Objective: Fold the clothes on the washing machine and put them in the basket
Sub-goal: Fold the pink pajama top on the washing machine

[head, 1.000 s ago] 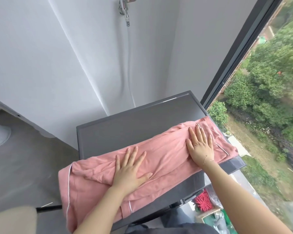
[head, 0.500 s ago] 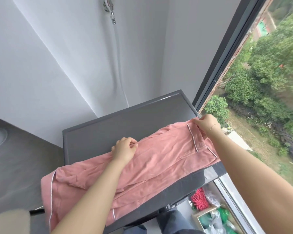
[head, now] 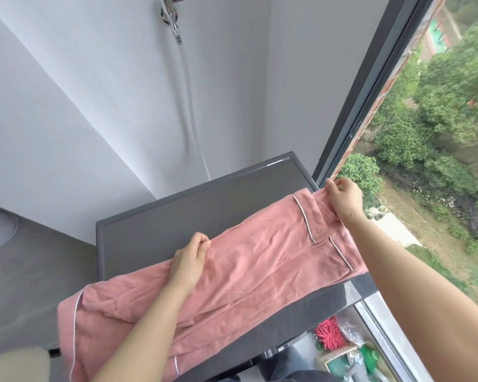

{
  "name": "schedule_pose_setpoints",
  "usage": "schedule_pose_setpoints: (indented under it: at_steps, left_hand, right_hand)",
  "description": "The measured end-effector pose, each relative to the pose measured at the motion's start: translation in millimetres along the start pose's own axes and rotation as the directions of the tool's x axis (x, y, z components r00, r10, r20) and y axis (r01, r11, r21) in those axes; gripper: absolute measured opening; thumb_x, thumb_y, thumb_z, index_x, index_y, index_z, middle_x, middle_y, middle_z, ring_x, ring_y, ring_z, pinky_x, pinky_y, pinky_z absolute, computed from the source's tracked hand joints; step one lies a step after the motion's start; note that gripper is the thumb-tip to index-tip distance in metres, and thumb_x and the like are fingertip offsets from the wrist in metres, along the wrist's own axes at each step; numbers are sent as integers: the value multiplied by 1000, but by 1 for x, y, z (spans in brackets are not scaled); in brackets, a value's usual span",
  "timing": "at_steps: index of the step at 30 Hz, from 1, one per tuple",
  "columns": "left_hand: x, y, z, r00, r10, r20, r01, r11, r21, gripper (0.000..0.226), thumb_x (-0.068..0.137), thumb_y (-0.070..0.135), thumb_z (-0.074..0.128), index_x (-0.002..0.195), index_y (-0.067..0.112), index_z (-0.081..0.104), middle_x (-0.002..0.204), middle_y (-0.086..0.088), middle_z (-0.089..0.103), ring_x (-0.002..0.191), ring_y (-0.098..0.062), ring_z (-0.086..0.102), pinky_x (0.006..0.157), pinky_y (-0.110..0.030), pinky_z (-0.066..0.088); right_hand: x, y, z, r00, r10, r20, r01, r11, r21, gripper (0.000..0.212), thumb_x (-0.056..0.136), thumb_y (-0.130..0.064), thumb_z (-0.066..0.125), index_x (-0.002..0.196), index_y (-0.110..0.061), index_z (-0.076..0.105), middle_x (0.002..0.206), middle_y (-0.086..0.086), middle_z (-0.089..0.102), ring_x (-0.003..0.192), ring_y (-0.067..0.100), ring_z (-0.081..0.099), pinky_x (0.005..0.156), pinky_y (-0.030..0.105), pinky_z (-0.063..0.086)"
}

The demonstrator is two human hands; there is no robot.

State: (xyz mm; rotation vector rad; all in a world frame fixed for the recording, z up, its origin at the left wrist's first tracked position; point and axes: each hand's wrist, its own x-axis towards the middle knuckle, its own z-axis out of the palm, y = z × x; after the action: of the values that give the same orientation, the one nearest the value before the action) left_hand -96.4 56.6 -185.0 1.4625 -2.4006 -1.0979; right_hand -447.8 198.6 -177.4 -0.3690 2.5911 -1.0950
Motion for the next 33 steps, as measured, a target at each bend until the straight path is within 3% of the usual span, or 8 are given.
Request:
schedule_pose_setpoints:
  at_steps: [5,8,16,20,25,28,30,33]
  left_hand:
    - [1,14,2,999,0,51,-11,977,212,23,102,38,35,111,24,51,109,6,65,109,-23,58,93,-35,34]
    - [3,26,10,995,5,95,-27,971,238,32,100,43,38,124,26,51,129,9,57,124,-14,50,101,-36,26]
    - [19,43,20,968,-22,250,18,1000,20,18,93,41,57,94,23,57,86,7,62,103,-29,60,95,-42,42]
    - [27,47,19,975,-10,222,-24,988,152,20,93,46,56,98,27,58,102,7,67,107,-20,58,91,-33,32]
    - [13,80,32,984,171,47,-175,889,422,41,96,41,49,135,32,44,144,6,42,134,-19,32,104,-41,23]
    - [-8,100,61,914,348,209,-406,777,482,54,97,52,26,148,34,29,161,6,14,148,-17,9,115,-45,12]
    - [-21,99,83,880,325,346,-468,717,517,65,91,59,9,152,37,18,162,4,2,150,-18,0,117,-50,6]
    - [-26,89,101,893,277,354,-442,687,577,62,94,61,18,149,34,28,157,-4,28,144,-27,28,114,-53,19]
  right_hand:
    - [-3,6,3,998,29,63,-13,970,-242,29,96,-33,49,106,-9,61,105,15,65,95,33,62,82,41,51]
    - [-14,4,-2,992,-122,35,127,961,-247,22,93,-27,51,100,-11,63,107,12,59,98,29,57,84,38,46]
    - [-29,-8,7,899,-110,423,274,896,-349,50,89,-58,53,60,-18,50,60,0,53,67,21,53,72,32,31]
    - [-32,-8,-11,953,-155,261,238,916,-324,50,89,-49,60,61,-11,47,58,5,46,59,25,46,51,32,29]
    - [-50,14,-16,998,-30,61,48,945,-325,46,89,-58,53,104,-15,56,109,8,59,97,28,58,74,34,42]
    - [-62,34,-27,999,8,40,5,952,-307,63,85,-67,49,112,-11,58,113,8,57,103,27,57,79,35,44]
    - [-73,44,-30,994,21,110,14,952,-305,66,79,-73,45,95,-11,60,99,9,58,93,27,57,72,31,40]
    - [-91,48,-26,995,-28,93,59,937,-343,59,83,-66,51,97,-10,63,105,10,48,110,29,43,90,35,38]
